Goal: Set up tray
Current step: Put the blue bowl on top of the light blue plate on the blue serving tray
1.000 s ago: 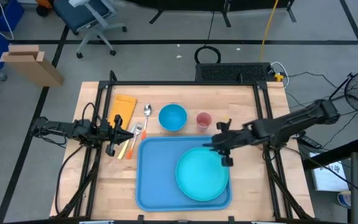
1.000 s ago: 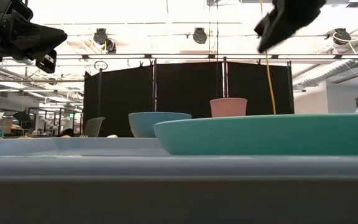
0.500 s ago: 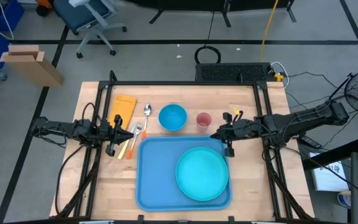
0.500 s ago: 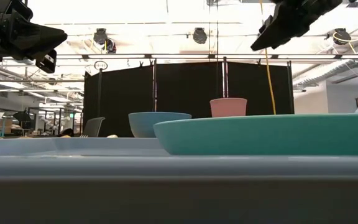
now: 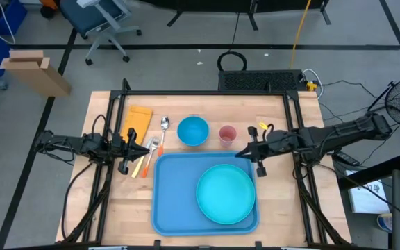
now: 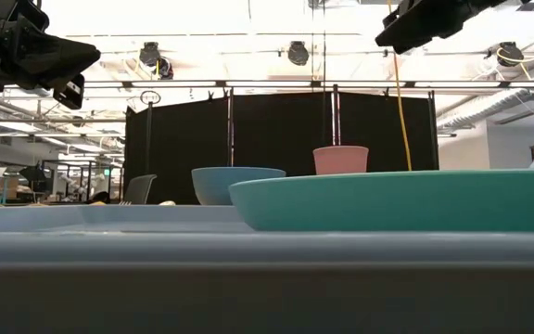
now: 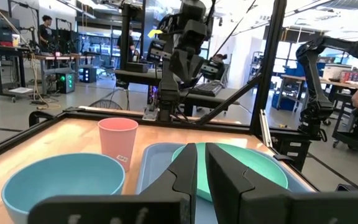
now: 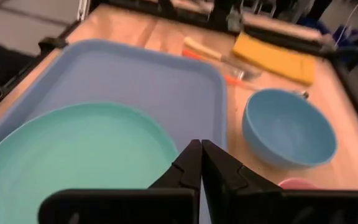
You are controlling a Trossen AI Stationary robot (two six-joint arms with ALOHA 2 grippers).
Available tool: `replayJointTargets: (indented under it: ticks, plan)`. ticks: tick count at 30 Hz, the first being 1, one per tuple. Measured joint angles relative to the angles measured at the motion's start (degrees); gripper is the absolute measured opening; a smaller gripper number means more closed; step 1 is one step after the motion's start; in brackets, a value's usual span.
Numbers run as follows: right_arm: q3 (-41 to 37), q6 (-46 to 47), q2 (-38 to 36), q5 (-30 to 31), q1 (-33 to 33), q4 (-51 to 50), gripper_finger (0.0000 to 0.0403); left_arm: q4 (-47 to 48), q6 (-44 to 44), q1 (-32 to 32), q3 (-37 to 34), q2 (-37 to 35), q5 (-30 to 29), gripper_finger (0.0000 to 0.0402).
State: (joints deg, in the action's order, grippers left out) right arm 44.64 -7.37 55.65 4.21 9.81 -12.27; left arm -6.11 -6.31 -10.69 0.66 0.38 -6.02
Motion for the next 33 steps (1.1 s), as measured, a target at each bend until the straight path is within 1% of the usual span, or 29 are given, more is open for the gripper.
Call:
replayJointTargets:
  ticks: [4,8,13,15,18,25,27,30,33]
  plan:
    - [-8.99,-1.6,-4.27,-0.06,-0.73,12.78,0.0,-0.03,0.0,0.0,0.01,-0.02,0.02,0.0035]
    - [-18.84,0.82,-10.53,-0.12,-3.77,23.4,0.0,0.04,-0.07,-0.01,0.01,0.0,0.02,0.0035]
    - [-27.06,4.47,-19.5,-6.0,-8.55,31.85,0.0,-0.02,0.0,-0.01,0.01,-0.02,0.0,0.0035]
    - [-29.67,5.29,-22.31,-7.34,-9.56,34.88,0.0,-0.02,-0.04,0.0,0.01,-0.02,0.01,0.0035]
    - [-33.61,5.15,-25.4,-7.33,-9.84,39.78,0.0,-0.37,-0.09,0.01,0.01,-0.01,0.02,0.0035]
    - [-42.56,3.3,-27.18,-7.26,-9.84,54.57,0.0,-0.75,-0.22,-0.01,0.01,0.0,0.02,0.0035]
    - [-43.43,2.24,-27.4,-7.3,-9.84,55.8,0.0,-1.29,-0.4,-0.01,0.01,-0.02,0.08,0.0035]
    - [-43.48,1.42,-27.16,-7.32,-9.84,53.71,0.0,-1.35,-1.52,-0.01,0.01,-0.01,0.05,0.0035]
    - [-43.48,1.1,-27.3,-7.45,-9.84,54.0,0.0,-1.24,-2.07,-0.01,0.01,0.0,0.35,0.0035]
